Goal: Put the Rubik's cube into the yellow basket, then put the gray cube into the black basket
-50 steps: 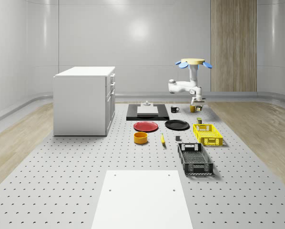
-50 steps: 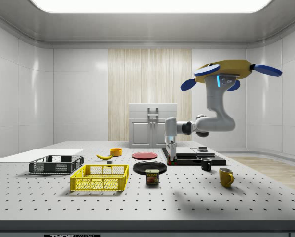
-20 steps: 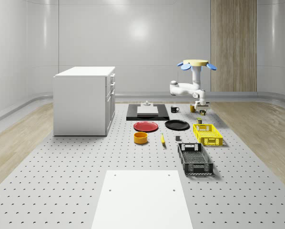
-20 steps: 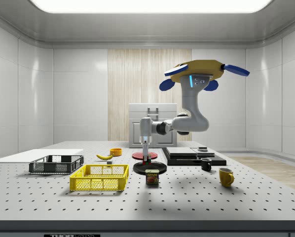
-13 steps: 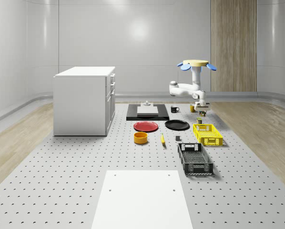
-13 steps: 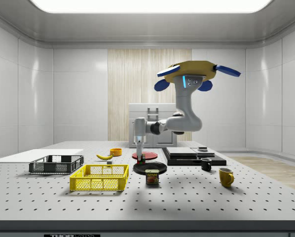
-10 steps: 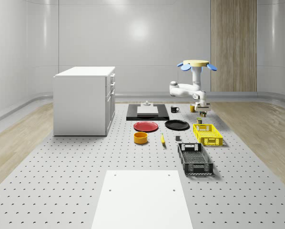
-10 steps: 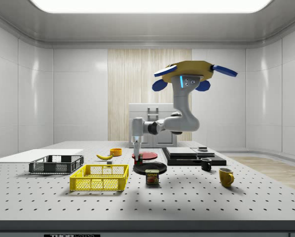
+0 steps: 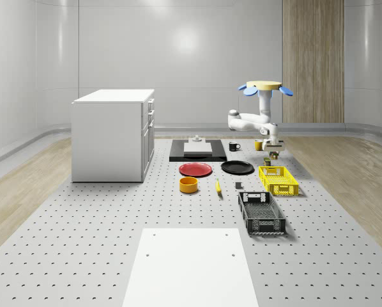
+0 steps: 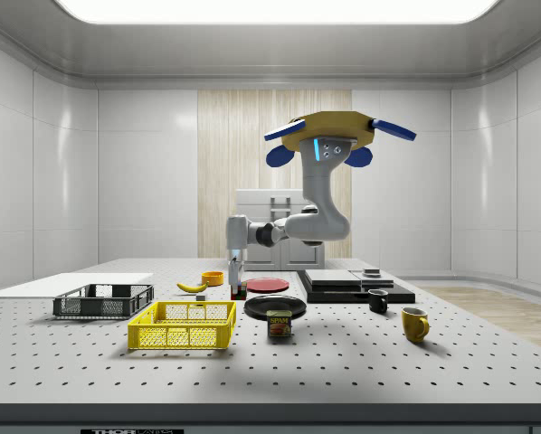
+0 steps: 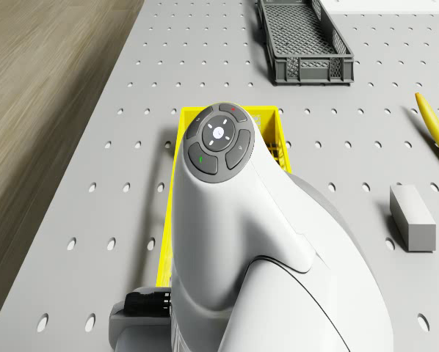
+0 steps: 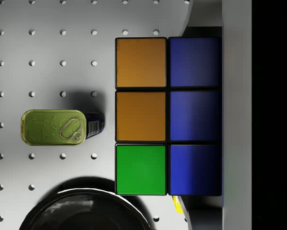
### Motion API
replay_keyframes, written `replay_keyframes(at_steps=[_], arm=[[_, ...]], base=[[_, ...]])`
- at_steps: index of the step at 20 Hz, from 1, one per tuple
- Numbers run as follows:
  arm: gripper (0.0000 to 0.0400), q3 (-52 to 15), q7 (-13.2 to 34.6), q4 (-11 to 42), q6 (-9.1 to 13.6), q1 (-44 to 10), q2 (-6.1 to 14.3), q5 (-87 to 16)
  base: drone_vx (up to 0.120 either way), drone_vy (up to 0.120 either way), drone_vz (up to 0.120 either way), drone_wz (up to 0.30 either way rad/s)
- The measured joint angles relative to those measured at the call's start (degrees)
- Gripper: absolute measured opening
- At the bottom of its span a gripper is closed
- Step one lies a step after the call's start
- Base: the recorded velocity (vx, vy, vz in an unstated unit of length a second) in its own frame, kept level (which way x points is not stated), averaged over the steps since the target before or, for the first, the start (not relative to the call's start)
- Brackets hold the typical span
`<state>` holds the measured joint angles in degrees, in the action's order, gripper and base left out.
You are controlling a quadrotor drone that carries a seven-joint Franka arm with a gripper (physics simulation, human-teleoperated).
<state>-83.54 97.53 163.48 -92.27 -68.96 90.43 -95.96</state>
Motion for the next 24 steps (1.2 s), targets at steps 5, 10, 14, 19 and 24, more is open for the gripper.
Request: replay_keyframes(at_steps=[5, 10, 14, 19, 24], arm=[[0.0325, -0.02, 0.02, 0.00, -0.18, -0.02, 0.19, 0.07], [0.0325, -0.04, 0.03, -0.01, -0.34, -0.04, 0.36, 0.14], [0.0325, -0.05, 0.04, -0.01, -0.45, -0.06, 0.48, 0.19], [0.0325, -0.07, 0.05, -0.01, -0.57, -0.07, 0.61, 0.24], [0.0325, -0.08, 0.06, -0.02, -0.68, -0.09, 0.73, 0.28]], base=[[0.120, 0.000, 0.000, 0.000], [0.120, -0.104, 0.000, 0.000], [0.120, 0.000, 0.000, 0.000], [0.120, 0.000, 0.000, 0.000], [0.040, 0.000, -0.120, 0.000]])
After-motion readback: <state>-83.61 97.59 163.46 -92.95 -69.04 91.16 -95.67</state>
